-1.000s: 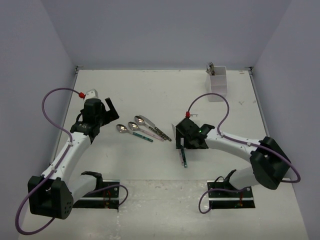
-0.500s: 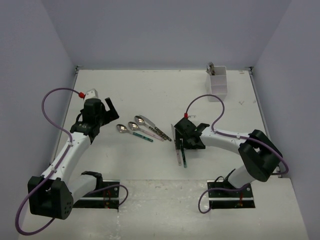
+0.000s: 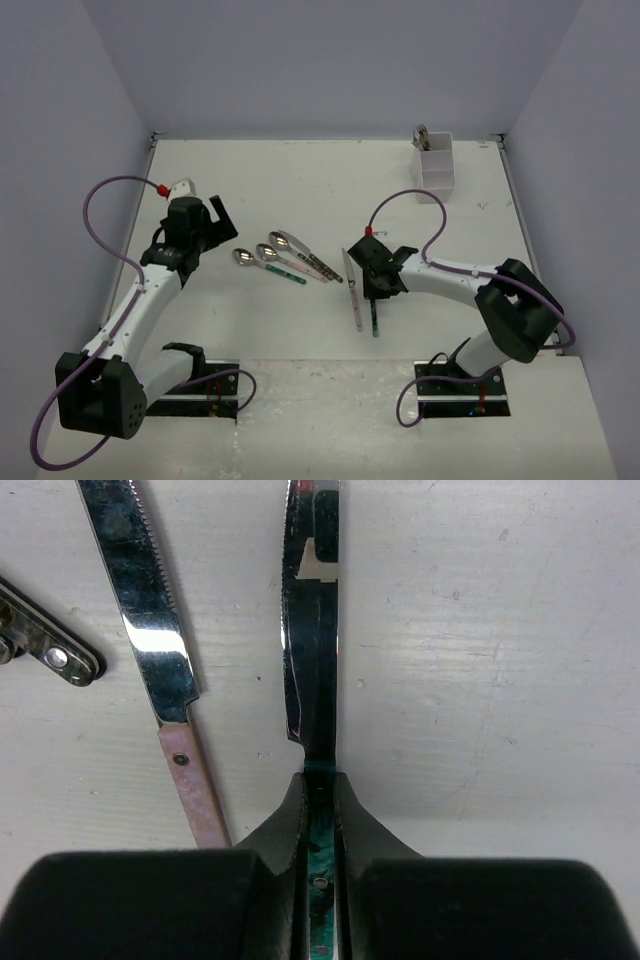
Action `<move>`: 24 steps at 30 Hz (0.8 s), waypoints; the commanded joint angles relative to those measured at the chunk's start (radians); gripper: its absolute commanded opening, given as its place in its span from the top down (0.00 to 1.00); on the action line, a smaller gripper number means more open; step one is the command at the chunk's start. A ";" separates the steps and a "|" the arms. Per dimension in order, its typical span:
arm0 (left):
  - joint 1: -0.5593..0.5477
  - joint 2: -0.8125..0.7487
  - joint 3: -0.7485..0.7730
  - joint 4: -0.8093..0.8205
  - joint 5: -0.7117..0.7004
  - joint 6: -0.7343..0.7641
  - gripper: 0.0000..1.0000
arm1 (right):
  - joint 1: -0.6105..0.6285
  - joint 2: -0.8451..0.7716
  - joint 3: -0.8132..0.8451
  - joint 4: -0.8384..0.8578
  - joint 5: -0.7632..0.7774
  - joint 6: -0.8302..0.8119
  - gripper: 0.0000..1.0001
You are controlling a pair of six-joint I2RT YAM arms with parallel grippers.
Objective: Sort the eating utensils into containers
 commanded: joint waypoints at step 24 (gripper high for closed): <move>-0.005 0.026 0.063 0.044 -0.011 0.041 0.00 | -0.742 -0.197 0.056 1.247 -0.623 -1.008 1.00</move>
